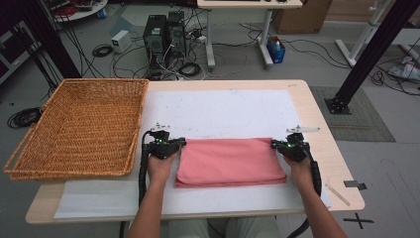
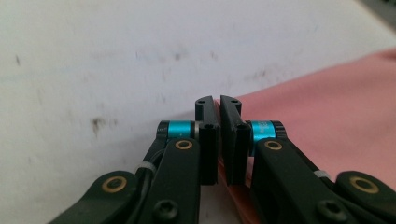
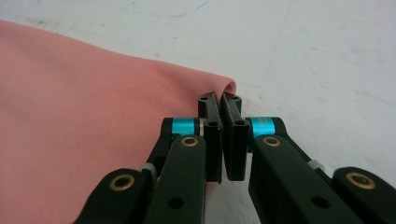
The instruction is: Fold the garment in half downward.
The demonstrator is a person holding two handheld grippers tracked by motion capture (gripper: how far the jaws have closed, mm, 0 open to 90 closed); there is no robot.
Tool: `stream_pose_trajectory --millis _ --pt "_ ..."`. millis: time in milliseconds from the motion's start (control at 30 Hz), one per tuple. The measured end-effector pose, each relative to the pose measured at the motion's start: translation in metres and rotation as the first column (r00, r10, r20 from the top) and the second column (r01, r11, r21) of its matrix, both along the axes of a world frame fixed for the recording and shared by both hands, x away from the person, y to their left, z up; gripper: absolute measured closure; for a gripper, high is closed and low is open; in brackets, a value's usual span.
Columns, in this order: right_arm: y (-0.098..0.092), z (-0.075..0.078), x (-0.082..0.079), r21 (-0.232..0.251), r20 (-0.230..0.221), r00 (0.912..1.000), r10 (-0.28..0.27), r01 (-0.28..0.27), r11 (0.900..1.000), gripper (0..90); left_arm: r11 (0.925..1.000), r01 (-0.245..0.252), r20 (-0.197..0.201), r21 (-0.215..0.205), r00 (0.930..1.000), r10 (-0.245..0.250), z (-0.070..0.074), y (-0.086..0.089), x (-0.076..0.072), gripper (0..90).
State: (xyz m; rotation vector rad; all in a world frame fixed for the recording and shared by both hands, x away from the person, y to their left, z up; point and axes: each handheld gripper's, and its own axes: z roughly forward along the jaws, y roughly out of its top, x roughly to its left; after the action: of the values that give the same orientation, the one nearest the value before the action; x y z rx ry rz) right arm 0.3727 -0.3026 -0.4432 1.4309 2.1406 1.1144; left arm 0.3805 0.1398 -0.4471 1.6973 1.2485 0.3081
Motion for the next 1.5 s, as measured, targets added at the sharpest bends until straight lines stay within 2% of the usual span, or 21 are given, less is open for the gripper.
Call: stream_pose_trajectory --millis 67,133,233,333,433,467,500,533,667,733,767,800,933,1000,1100,1167,1233,1333,1500 --pt "-0.006 -0.001 -0.009 0.021 0.020 0.9993 -0.031 0.030 0.999 88.5 0.9998 -0.019 0.028 -0.005 0.9994 0.019 0.001 -0.002 0.001 85.8" --pt "-0.010 -0.003 -0.012 0.039 0.020 0.9985 -0.052 0.051 0.998 88.4 0.9997 -0.018 0.032 0.018 0.9993 0.017 -0.001 -0.005 0.002 85.7" --pt "-0.007 -0.003 -0.006 0.025 0.027 0.9988 -0.041 0.040 0.999 88.2 0.9992 -0.024 0.040 0.033 0.9989 0.023 -0.003 -0.006 0.002 85.4" --pt "-0.001 0.000 0.001 0.009 0.055 0.9982 -0.024 0.023 1.000 87.2 0.9989 -0.037 0.077 0.030 0.9964 0.035 -0.002 -0.002 -0.002 83.9" --pt "0.000 0.000 0.006 0.003 0.042 0.9981 -0.044 0.044 0.999 85.0 0.9976 -0.067 0.105 -0.014 0.9921 0.068 0.001 0.007 -0.006 73.5" --pt "-0.002 0.000 0.007 0.001 0.046 0.9972 -0.060 0.060 0.998 80.7 0.9968 -0.072 0.112 -0.035 0.9908 0.076 0.002 0.010 -0.008 67.3" --pt "-0.004 0.002 0.005 0.005 0.050 0.9948 -0.089 0.089 0.996 73.2 0.9960 -0.064 0.127 -0.062 0.9894 0.071 0.003 0.012 -0.011 64.9" --pt "-0.007 0.003 0.004 0.019 0.060 0.9924 -0.107 0.106 0.994 66.6 0.9960 -0.055 0.142 -0.070 0.9878 0.065 0.005 0.013 -0.015 61.9" --pt "-0.020 0.013 -0.006 0.084 0.113 0.9837 -0.140 0.130 0.988 48.4 0.9966 -0.027 0.246 -0.078 0.9683 0.045 0.010 0.012 -0.034 50.1" --pt "-0.024 0.019 -0.011 0.110 0.128 0.9839 -0.124 0.110 0.988 38.6 0.9961 -0.014 0.270 -0.087 0.9621 0.037 0.012 0.010 -0.039 39.7" --pt "-0.025 0.021 -0.014 0.105 0.148 0.9824 -0.115 0.100 0.989 35.2 0.9960 -0.002 0.274 -0.090 0.9613 0.027 0.013 0.010 -0.042 35.3" --pt "-0.027 0.022 -0.018 0.103 0.167 0.9808 -0.102 0.085 0.991 33.3 0.9964 0.004 0.284 -0.084 0.9587 0.020 0.015 0.010 -0.044 33.6" --pt "-0.035 0.022 -0.034 0.119 0.191 0.9774 -0.090 0.068 0.991 23.8 0.9974 0.005 0.325 -0.071 0.9454 0.019 0.017 0.010 -0.054 24.8" --pt "-0.037 0.019 -0.042 0.117 0.223 0.9712 -0.085 0.060 0.991 21.2 0.9972 0.000 0.351 -0.075 0.9361 0.026 0.016 0.011 -0.057 24.4" --pt "-0.040 0.015 -0.055 0.104 0.309 0.9492 -0.058 0.027 0.994 21.2 0.9970 -0.010 0.366 -0.077 0.9300 0.037 0.013 0.011 -0.062 24.5" --pt "-0.042 0.011 -0.060 0.110 0.333 0.9413 -0.055 0.019 0.994 21.2 0.9974 -0.019 0.366 -0.070 0.9294 0.043 0.011 0.010 -0.065 24.4" --pt "-0.043 0.010 -0.063 0.129 0.337 0.9391 -0.064 0.022 0.991 21.2 0.9969 -0.028 0.367 -0.074 0.9287 0.053 0.011 0.010 -0.068 24.4" --pt "-0.043 0.013 -0.065 0.132 0.350 0.9352 -0.056 0.010 0.991 21.2 0.9972 -0.025 0.373 -0.070 0.9266 0.049 0.013 0.010 -0.070 24.5" --pt "-0.040 0.011 -0.064 0.125 0.335 0.9405 -0.055 0.013 0.992 21.2 0.9976 -0.028 0.367 -0.064 0.9288 0.049 0.011 0.011 -0.072 24.5"
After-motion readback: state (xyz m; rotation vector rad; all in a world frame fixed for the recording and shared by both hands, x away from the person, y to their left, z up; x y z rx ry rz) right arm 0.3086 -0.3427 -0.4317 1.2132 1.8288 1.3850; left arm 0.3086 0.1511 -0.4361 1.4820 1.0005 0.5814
